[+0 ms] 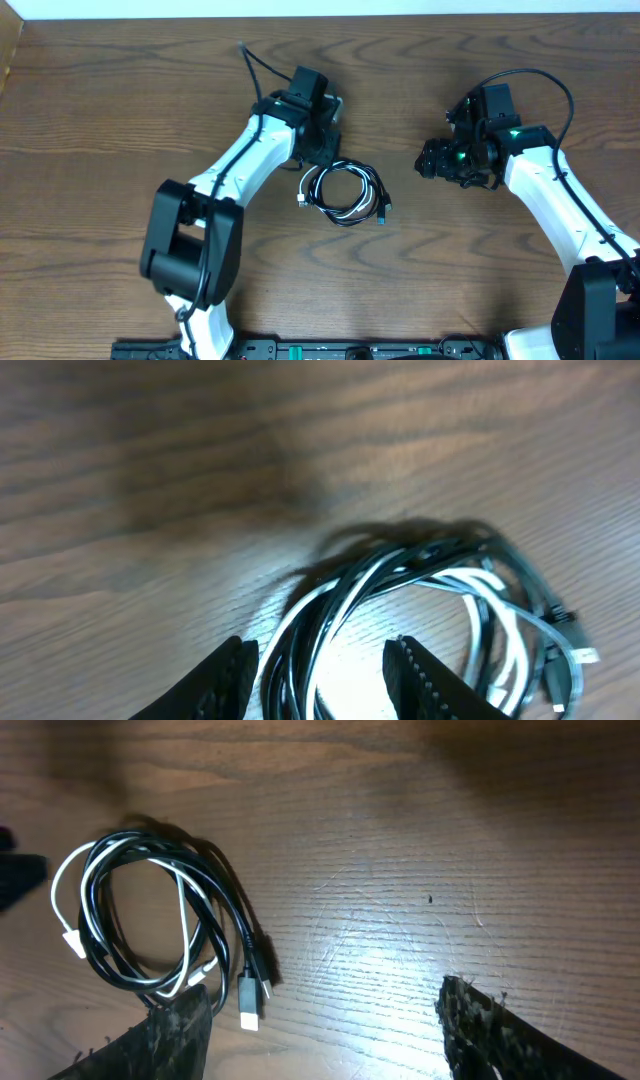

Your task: Untangle cables

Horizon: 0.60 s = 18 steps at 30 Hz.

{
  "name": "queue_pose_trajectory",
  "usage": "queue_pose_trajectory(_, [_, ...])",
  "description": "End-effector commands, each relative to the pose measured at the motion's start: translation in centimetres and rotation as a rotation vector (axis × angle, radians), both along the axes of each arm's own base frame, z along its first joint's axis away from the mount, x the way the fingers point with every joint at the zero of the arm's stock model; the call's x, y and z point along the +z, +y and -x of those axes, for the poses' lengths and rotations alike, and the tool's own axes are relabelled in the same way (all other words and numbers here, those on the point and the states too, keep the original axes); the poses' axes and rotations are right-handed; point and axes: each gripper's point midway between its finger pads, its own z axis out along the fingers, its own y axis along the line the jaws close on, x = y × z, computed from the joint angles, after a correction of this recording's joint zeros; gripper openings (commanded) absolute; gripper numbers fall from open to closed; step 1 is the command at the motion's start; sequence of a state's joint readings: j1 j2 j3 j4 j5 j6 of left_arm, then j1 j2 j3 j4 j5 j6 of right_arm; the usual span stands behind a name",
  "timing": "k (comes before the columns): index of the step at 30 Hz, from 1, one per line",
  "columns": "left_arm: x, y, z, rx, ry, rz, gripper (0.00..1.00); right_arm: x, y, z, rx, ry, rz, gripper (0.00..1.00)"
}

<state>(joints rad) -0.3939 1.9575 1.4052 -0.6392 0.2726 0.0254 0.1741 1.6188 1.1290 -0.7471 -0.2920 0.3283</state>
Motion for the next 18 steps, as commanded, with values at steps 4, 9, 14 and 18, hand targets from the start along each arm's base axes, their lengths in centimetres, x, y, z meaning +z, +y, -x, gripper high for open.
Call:
queue_pose_trajectory(4, [-3.1,-1.2,1.5,-0.175,0.075,0.044,0.45,0.1,0.2,0.0,0.020,-0.006,-0.001,0.69])
queue_pose_trajectory(9, [-4.6,-0.9,1.8,-0.183,0.103,0.019,0.44,0.1,0.2,0.0,0.020,-0.006,-0.002,0.69])
queue_pose_trajectory(14, [-4.9,-1.1,2.2,-0.190,0.117,0.015,0.30,0.1,0.3,0.0,0.020,-0.007,-0.002,0.69])
queue_pose_trajectory(18, [-4.2,-1.2,2.0,-0.167,0.110,0.023,0.08,0.1,0.3,0.0,0.020,-0.007,-0.002,0.69])
